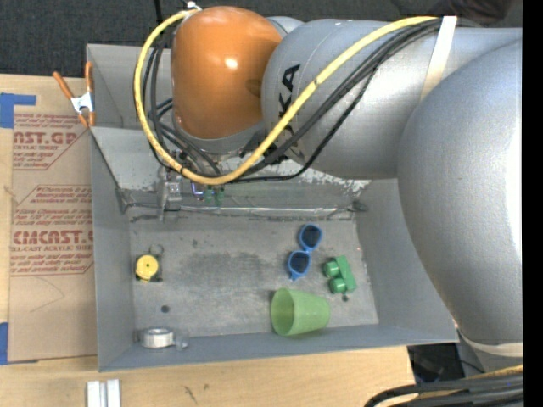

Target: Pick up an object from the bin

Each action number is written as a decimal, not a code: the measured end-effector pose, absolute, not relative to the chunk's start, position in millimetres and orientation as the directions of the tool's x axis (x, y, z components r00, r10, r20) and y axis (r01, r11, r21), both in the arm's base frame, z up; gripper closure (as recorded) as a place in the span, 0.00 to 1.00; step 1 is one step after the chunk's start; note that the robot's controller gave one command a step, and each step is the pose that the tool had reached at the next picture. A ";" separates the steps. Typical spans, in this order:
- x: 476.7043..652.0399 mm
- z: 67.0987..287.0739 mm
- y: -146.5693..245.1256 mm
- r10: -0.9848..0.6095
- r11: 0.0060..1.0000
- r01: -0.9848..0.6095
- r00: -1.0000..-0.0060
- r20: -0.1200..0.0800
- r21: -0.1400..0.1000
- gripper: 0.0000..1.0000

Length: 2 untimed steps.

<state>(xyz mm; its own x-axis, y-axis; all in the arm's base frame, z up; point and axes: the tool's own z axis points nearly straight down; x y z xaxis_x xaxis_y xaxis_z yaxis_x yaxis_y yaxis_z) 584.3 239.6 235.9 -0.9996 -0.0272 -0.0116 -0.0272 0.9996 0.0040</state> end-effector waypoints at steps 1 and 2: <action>554.6 153.4 231.0 -0.049 0.999 -0.049 -0.999 0.007 -0.002 1.00; 553.3 89.5 205.0 -0.291 0.957 -0.291 -0.957 0.003 0.000 1.00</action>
Offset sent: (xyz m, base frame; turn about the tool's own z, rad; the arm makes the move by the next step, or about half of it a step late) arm -0.0277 -0.0075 -0.0773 -0.0224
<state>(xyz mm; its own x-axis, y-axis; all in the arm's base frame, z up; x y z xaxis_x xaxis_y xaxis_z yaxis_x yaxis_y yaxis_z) 553.3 205.0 89.5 -0.9568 -0.2908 0.0034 -0.2908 0.9568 -0.0001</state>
